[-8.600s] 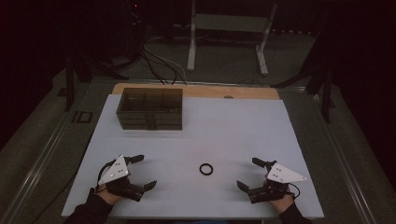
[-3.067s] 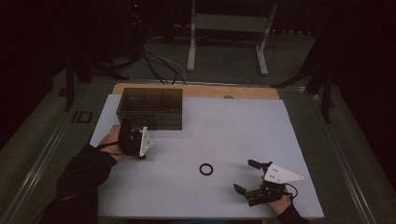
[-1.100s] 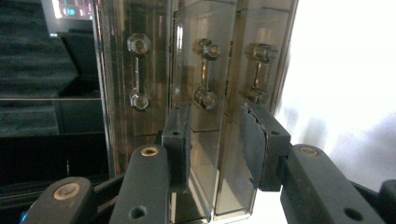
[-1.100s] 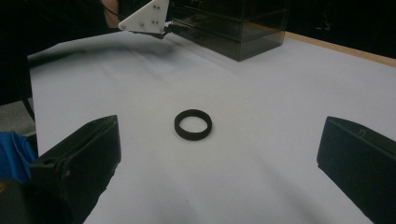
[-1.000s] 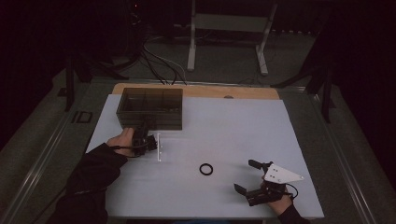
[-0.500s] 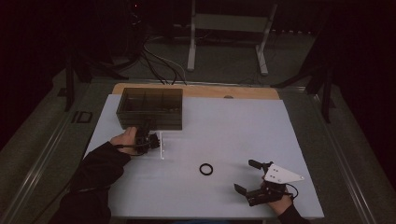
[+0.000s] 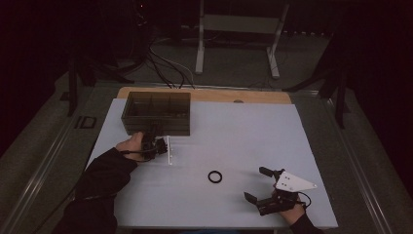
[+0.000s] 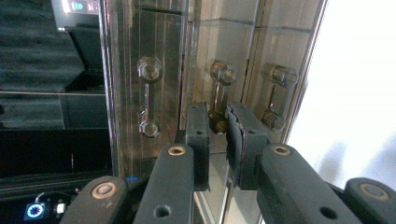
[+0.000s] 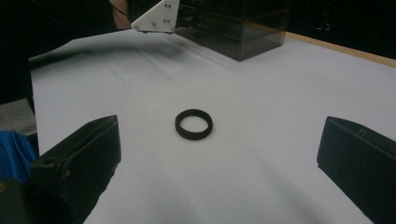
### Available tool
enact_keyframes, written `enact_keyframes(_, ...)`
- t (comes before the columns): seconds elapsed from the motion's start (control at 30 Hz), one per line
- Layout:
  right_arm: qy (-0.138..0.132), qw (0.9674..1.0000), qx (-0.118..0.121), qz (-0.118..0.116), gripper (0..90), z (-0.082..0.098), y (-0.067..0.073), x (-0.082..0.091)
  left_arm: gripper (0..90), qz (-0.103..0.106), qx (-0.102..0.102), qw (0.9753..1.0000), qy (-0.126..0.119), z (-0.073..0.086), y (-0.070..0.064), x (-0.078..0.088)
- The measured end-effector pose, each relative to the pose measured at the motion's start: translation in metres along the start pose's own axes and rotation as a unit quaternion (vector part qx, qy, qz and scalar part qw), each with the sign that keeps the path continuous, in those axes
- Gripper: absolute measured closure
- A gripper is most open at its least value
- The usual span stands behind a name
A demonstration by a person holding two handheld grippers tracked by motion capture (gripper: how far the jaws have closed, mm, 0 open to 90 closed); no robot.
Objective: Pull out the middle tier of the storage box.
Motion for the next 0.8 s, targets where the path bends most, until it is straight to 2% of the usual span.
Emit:
enact_keyframes(0.33, 0.000, 1.0000, 0.001, 0.000, 0.0, 0.000, 0.000, 0.000, 82.4, -0.001, 0.000, 1.0000, -0.001, 0.000, 0.001, 0.002)
enact_keyframes(0.8, 0.002, 1.0000, 0.000, 0.000, 0.0, 0.000, 0.000, 0.000, 82.4, 0.001, -0.011, 0.9999, -0.006, 0.003, -0.003, 0.015)
Point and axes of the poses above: each handheld gripper's, and its own axes: x roughly backward along the jaws, z roughly out of its underside, y roughly to its left, the point moved 2 cm from there along -x, roughly forward along the jaws, and after that the axes turned 2 degrees about -z, right-handed, at the moved point
